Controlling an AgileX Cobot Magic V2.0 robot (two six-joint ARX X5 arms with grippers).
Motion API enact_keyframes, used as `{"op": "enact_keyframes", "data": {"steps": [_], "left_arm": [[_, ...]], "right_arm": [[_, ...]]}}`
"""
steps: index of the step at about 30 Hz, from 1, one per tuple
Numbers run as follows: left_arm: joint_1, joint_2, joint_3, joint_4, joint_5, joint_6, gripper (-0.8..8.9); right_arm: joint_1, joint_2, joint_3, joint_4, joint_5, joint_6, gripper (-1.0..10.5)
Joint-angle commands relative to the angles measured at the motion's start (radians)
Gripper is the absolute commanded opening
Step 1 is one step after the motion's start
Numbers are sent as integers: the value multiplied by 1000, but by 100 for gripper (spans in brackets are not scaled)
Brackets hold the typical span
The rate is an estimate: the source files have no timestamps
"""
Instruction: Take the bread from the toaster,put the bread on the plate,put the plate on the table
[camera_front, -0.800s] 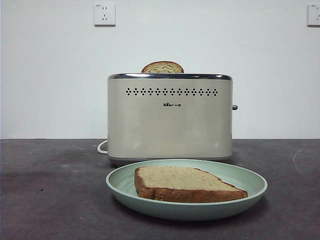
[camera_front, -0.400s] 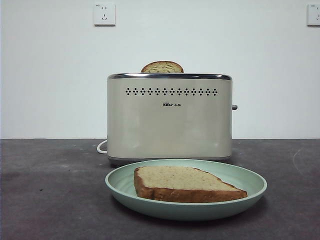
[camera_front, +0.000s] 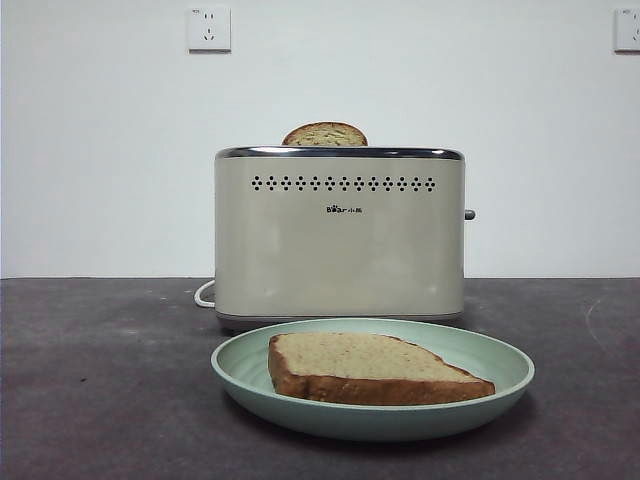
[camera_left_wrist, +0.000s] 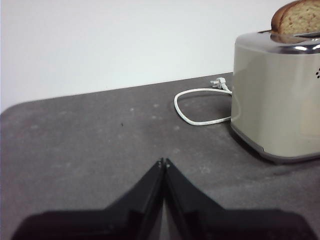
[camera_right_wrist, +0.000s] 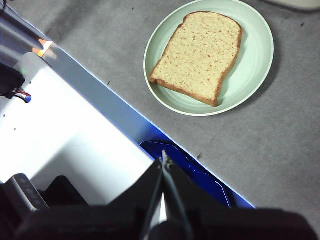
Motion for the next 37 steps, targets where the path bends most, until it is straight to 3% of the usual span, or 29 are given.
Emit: {"op": "enact_keyframes", "data": {"steps": [1,6,33,37], "left_arm": [[3,-39,-27,-35,-9,-51,-4],[3,-57,-27,-150,-8,-53,-4],[3,-57,-27,-139,-8,-80,-4],[3,-57,-27,-139,-8,-80,-4]], "right_arm": [[2,-1,-7,5,3,0,2],[2,-1,-7,6,3,0,2],[0,-2,-7,6,5,0,2],[-66,-49,-7,90,32,-103,1]]}}
